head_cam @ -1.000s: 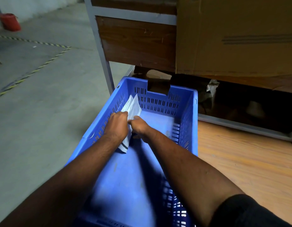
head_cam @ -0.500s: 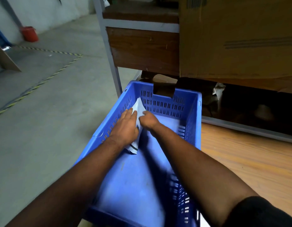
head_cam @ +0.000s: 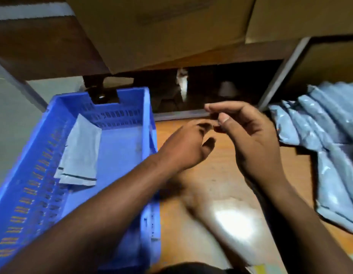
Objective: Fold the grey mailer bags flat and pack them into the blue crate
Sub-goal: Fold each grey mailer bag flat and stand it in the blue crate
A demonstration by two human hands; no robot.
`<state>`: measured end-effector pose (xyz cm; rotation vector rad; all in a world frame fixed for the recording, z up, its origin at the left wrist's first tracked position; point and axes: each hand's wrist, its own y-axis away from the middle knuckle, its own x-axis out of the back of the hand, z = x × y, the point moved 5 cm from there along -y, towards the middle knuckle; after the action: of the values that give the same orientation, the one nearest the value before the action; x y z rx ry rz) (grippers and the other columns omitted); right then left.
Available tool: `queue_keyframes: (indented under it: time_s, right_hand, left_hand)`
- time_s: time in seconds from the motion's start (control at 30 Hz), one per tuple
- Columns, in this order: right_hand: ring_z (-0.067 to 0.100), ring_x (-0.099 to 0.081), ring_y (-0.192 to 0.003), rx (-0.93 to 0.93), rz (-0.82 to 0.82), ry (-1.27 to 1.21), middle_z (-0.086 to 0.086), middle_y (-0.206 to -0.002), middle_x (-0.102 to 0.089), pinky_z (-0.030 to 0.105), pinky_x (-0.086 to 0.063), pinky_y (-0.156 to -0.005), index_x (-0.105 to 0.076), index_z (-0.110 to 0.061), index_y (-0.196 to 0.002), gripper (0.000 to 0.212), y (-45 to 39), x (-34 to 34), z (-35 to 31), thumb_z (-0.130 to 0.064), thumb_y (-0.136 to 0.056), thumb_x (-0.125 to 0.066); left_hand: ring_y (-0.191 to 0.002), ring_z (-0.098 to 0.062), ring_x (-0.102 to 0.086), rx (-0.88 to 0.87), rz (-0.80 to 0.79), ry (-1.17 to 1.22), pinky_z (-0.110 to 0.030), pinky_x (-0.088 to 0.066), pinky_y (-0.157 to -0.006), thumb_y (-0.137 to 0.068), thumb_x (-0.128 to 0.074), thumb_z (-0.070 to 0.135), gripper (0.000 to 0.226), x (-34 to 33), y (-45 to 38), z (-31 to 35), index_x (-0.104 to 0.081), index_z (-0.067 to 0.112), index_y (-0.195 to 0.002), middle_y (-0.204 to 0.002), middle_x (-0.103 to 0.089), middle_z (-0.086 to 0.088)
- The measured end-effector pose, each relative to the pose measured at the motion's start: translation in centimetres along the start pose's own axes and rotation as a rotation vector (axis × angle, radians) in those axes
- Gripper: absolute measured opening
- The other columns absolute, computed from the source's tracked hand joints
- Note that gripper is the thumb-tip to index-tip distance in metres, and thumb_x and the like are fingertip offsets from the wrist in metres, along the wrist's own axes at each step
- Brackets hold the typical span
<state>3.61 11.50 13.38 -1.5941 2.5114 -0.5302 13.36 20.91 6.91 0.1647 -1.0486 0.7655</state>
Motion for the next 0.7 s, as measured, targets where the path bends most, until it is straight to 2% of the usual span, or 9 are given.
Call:
queue_keyframes:
  time_s: [0.07, 0.17, 0.27, 0.33, 0.4, 0.5, 0.57, 0.63, 0.7]
  right_hand:
    - [0.021, -0.069, -0.110, -0.095, 0.070, 0.018, 0.001, -0.116, -0.074, 0.049, -0.055, -0.091, -0.070, -0.016, -0.117, 0.022, 1.4, 5.5, 3.4, -0.016, -0.098, -0.058]
    - [0.017, -0.069, -0.109, -0.208, 0.176, 0.118, -0.004, -0.119, -0.073, 0.038, -0.055, -0.089, -0.067, -0.021, -0.121, 0.022, 4.4, 13.5, 7.3, -0.023, -0.099, -0.063]
    - [0.008, -0.068, -0.103, -0.284, 0.259, 0.548, -0.014, -0.116, -0.072, 0.034, -0.054, -0.083, -0.066, -0.031, -0.120, 0.022, 8.0, 21.2, 11.5, -0.033, -0.098, -0.067]
    - [0.021, -0.065, -0.107, -0.362, 0.189, 0.942, -0.005, -0.120, -0.070, 0.037, -0.051, -0.083, -0.067, -0.026, -0.124, 0.030, 10.3, 25.5, 15.2, -0.037, -0.096, -0.065]
    - [0.035, -0.060, -0.107, -0.446, 0.038, 1.149, 0.005, -0.127, -0.066, 0.044, -0.052, -0.085, -0.065, -0.019, -0.126, 0.035, 12.2, 28.4, 18.6, -0.034, -0.095, -0.060]
    - [0.040, -0.054, -0.116, -0.518, 0.025, 1.205, 0.011, -0.141, -0.056, 0.048, -0.053, -0.087, -0.063, -0.018, -0.128, 0.040, 14.1, 30.9, 20.2, -0.018, -0.089, -0.068]
    - [0.039, -0.053, -0.121, -0.482, 0.058, 1.162, 0.016, -0.139, -0.054, 0.045, -0.051, -0.091, -0.062, -0.013, -0.124, 0.033, 14.3, 31.7, 20.0, -0.013, -0.091, -0.068]
    - [0.034, -0.057, -0.115, -0.389, 0.062, 1.010, 0.016, -0.127, -0.061, 0.034, -0.045, -0.090, -0.062, -0.008, -0.122, 0.026, 14.2, 32.1, 19.9, -0.006, -0.095, -0.063]
    - [0.022, -0.057, -0.113, -0.367, 0.060, 0.813, 0.013, -0.124, -0.066, 0.013, -0.037, -0.091, -0.061, -0.007, -0.129, 0.033, 13.8, 32.1, 20.0, -0.001, -0.097, -0.058]
  left_hand:
    - [-0.125, -0.020, -0.054, -0.047, -0.109, -0.021, -0.032, -0.045, -0.102, -0.098, -0.057, 0.032, 0.040, -4.3, -2.2, 2.8, -0.058, 0.022, -0.137, -0.138, -0.062, -0.002]
    - [-0.133, -0.018, -0.050, -0.091, -0.243, -0.023, -0.035, -0.043, -0.108, -0.099, -0.058, 0.030, 0.042, -10.8, -4.9, 7.2, -0.055, 0.023, -0.141, -0.143, -0.059, 0.002]
    - [-0.132, -0.019, -0.050, -0.112, -0.346, -0.024, -0.036, -0.043, -0.108, -0.099, -0.058, 0.030, 0.042, -17.6, -6.6, 11.1, -0.056, 0.023, -0.140, -0.143, -0.059, 0.002]
    - [-0.132, -0.019, -0.051, -0.042, -0.381, 0.021, -0.032, -0.043, -0.107, -0.099, -0.058, 0.032, 0.042, -21.9, -7.3, 13.3, -0.056, 0.022, -0.140, -0.143, -0.058, 0.001]
    - [-0.130, -0.021, -0.052, 0.073, -0.387, 0.085, -0.028, -0.040, -0.104, -0.099, -0.061, 0.035, 0.043, -25.7, -7.5, 14.9, -0.058, 0.019, -0.139, -0.142, -0.058, -0.001]
    - [-0.135, -0.026, -0.042, 0.198, -0.344, 0.094, -0.034, -0.037, -0.110, -0.098, -0.063, 0.040, 0.048, -30.4, -6.9, 16.8, -0.060, 0.013, -0.138, -0.147, -0.050, -0.007]
    - [-0.137, -0.027, -0.037, 0.261, -0.309, 0.070, -0.039, -0.037, -0.111, -0.099, -0.060, 0.045, 0.049, -32.5, -6.3, 17.9, -0.062, 0.013, -0.136, -0.149, -0.047, -0.007]
    - [-0.135, -0.026, -0.039, 0.305, -0.291, 0.074, -0.041, -0.036, -0.109, -0.100, -0.056, 0.048, 0.047, -33.5, -5.8, 19.2, -0.064, 0.016, -0.134, -0.147, -0.048, -0.005]
    - [-0.128, -0.026, -0.047, 0.342, -0.308, 0.100, -0.041, -0.038, -0.104, -0.100, -0.052, 0.048, 0.045, -33.7, -5.5, 19.4, -0.060, 0.020, -0.135, -0.140, -0.055, -0.003]
